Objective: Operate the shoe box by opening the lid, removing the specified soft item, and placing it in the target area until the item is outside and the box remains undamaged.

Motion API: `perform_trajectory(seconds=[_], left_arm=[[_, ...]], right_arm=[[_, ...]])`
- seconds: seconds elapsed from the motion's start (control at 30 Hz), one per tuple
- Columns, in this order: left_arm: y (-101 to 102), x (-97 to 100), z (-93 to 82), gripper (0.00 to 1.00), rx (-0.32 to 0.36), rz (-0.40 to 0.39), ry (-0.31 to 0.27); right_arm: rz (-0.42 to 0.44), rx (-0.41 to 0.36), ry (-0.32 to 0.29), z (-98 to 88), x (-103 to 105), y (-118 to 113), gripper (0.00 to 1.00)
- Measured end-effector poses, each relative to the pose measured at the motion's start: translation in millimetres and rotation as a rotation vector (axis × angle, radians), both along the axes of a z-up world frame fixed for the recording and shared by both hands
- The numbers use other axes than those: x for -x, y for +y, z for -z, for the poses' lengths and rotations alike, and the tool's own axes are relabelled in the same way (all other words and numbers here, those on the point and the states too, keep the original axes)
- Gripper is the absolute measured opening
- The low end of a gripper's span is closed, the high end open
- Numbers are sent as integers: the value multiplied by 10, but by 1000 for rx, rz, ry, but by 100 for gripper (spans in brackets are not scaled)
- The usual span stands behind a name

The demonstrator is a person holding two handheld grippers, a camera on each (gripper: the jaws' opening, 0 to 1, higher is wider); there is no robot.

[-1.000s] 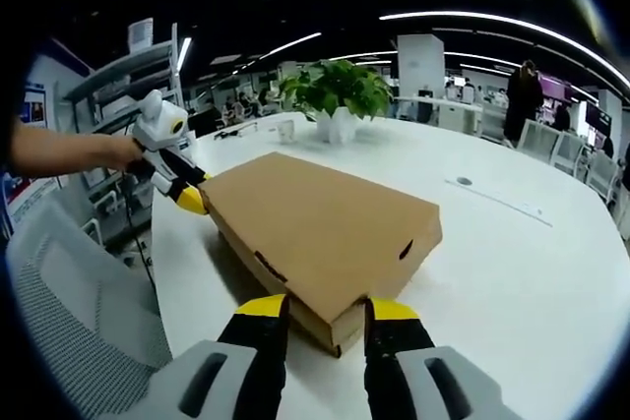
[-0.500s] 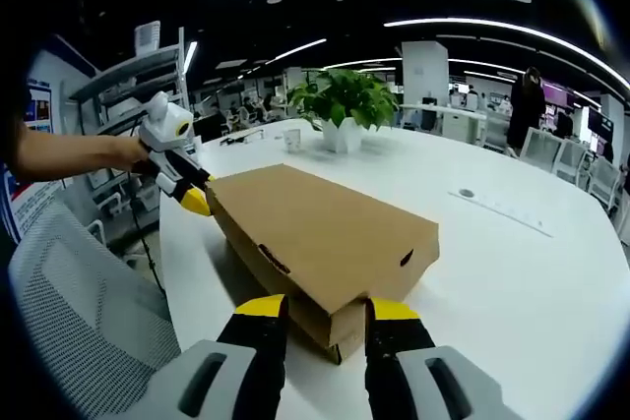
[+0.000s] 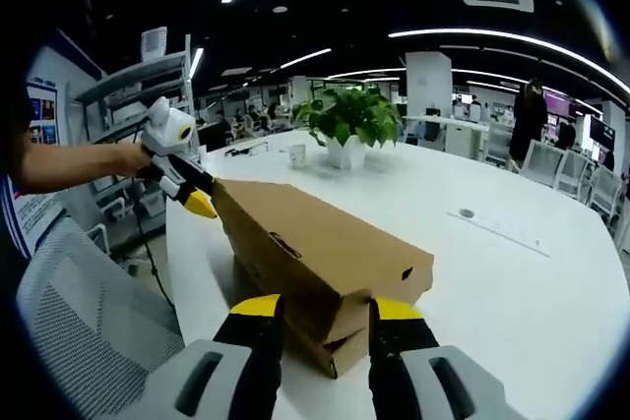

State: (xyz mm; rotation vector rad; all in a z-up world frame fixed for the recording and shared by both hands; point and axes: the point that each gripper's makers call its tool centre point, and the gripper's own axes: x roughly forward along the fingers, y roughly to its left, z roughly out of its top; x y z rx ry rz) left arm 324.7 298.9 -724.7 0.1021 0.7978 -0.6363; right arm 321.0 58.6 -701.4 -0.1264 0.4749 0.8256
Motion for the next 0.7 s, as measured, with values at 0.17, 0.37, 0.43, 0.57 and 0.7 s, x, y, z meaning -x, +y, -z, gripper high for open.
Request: perform_trajectory(seconds=[0.17,0.37,0.43,0.57,0.7], left_arm=[[1,-37,-142,45,7,1,-37],[9,-134,-309,45,-1,2,-87],[14,-170,-355,44,-1,-1,-102],[28,-222,-403,41,-5,-6,-112],[25,-264,-460,41,-9,-4,-132]], right_arm=[[6,-20,-23,-137,-54,1,31],[6,-33,-46,-266,-129,6,32],[3,-29,-61,-300,-153,6,32],[-2,-6,-85,-336,-200,2,32],[-6,3,-104,-379,-241,-3,32]])
